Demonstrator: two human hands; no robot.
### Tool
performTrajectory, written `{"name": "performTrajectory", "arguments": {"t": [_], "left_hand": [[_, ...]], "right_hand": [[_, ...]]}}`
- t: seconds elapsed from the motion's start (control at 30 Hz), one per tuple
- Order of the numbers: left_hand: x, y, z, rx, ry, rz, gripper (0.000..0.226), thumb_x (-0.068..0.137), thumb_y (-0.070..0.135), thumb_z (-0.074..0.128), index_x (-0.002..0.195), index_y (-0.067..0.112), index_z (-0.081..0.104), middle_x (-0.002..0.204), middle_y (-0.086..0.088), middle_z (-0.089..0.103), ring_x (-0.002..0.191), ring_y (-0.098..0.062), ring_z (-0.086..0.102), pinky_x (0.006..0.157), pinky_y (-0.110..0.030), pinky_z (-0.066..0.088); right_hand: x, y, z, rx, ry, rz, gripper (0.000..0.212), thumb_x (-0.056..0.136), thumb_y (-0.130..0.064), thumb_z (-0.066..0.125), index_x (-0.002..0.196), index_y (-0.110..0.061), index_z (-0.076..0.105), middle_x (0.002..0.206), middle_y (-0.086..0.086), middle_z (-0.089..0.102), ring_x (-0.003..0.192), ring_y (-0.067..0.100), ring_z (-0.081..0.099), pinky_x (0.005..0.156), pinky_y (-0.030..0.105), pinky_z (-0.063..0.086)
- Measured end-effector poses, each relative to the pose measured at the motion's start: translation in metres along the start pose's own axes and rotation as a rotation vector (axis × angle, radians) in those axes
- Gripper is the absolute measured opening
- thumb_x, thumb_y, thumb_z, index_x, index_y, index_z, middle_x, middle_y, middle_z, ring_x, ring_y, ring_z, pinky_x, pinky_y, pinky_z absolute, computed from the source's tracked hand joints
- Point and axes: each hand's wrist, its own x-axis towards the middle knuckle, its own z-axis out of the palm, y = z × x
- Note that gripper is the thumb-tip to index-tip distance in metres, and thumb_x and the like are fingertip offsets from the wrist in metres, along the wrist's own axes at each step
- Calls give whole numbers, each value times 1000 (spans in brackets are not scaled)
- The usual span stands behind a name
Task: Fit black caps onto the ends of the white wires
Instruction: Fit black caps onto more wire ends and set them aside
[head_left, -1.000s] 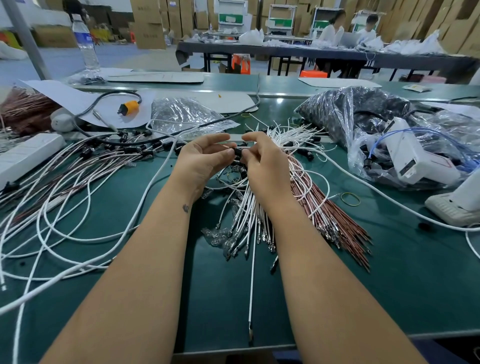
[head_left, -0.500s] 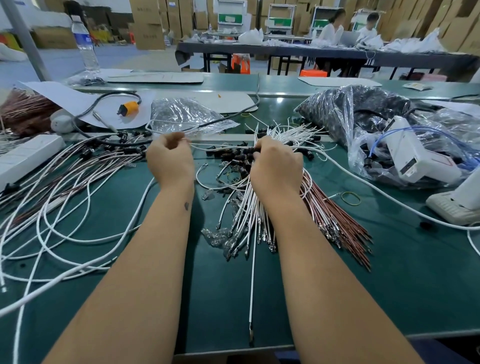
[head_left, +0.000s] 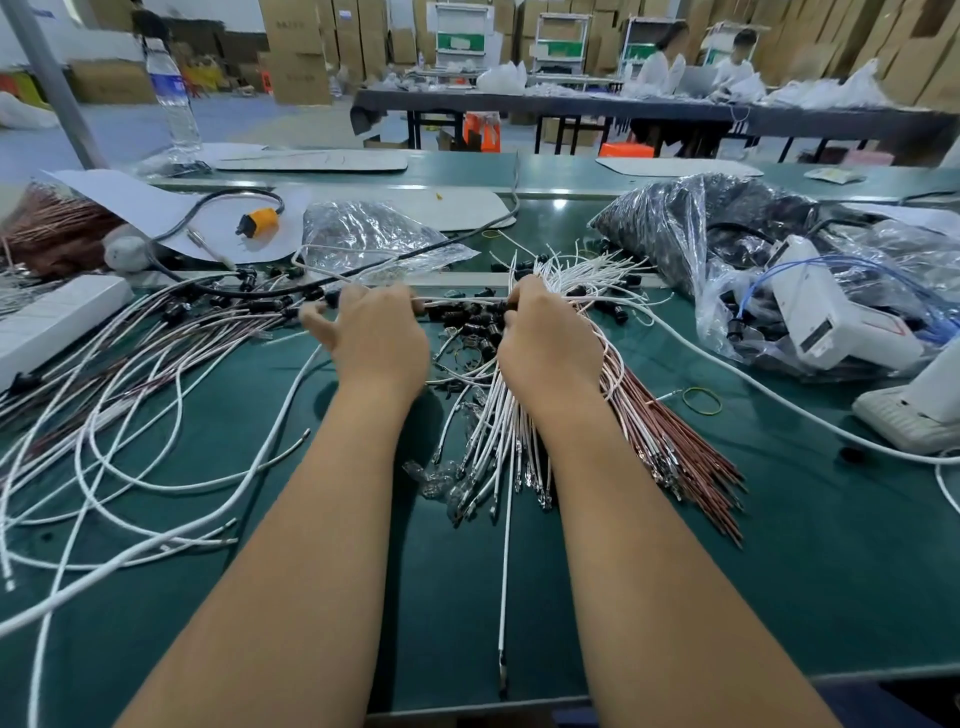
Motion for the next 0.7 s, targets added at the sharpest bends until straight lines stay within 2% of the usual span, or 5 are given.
{"name": "performTrajectory", "arguments": {"t": [0.13, 0.23, 0.3, 0.57, 0.7], "left_hand": [[0, -2, 0, 87, -93, 31, 35, 86, 9, 43, 111, 26, 61, 115, 0, 60, 118, -26, 38, 100, -48, 20], [-3, 12, -1, -207, 6, 338, 27, 96, 13, 45, 113, 19, 65, 113, -4, 65, 108, -26, 51, 89, -37, 30], [-5, 18, -2, -333, -65, 419, 26, 96, 6, 45, 110, 8, 67, 106, -13, 66, 98, -29, 57, 82, -36, 40], [2, -3, 1, -93, -16, 85, 27, 88, -1, 45, 106, 7, 64, 106, -15, 65, 102, -32, 54, 81, -37, 39], [-1, 8, 4, -128, -12, 159, 33, 92, 8, 46, 116, 22, 64, 111, -2, 65, 107, -27, 51, 89, -37, 30]], "right_hand": [[-1, -1, 0, -31, -60, 13, 16, 91, -2, 50, 102, -14, 50, 68, -7, 42, 58, 8, 41, 46, 25, 26], [-1, -4, -3, 38, -76, -10, 15, 93, -4, 50, 103, -14, 53, 76, -4, 49, 68, 16, 49, 53, 29, 32], [-1, -6, -7, 55, -97, -7, 14, 93, -8, 50, 105, -13, 55, 84, 0, 54, 77, 21, 51, 61, 31, 35], [1, 0, -14, -105, -146, 105, 5, 91, -13, 50, 89, -16, 47, 73, -2, 47, 71, 22, 47, 55, 29, 29], [2, 0, -13, 30, -110, 80, 11, 94, -12, 49, 102, -16, 56, 79, -2, 52, 80, 24, 51, 62, 31, 33]]}}
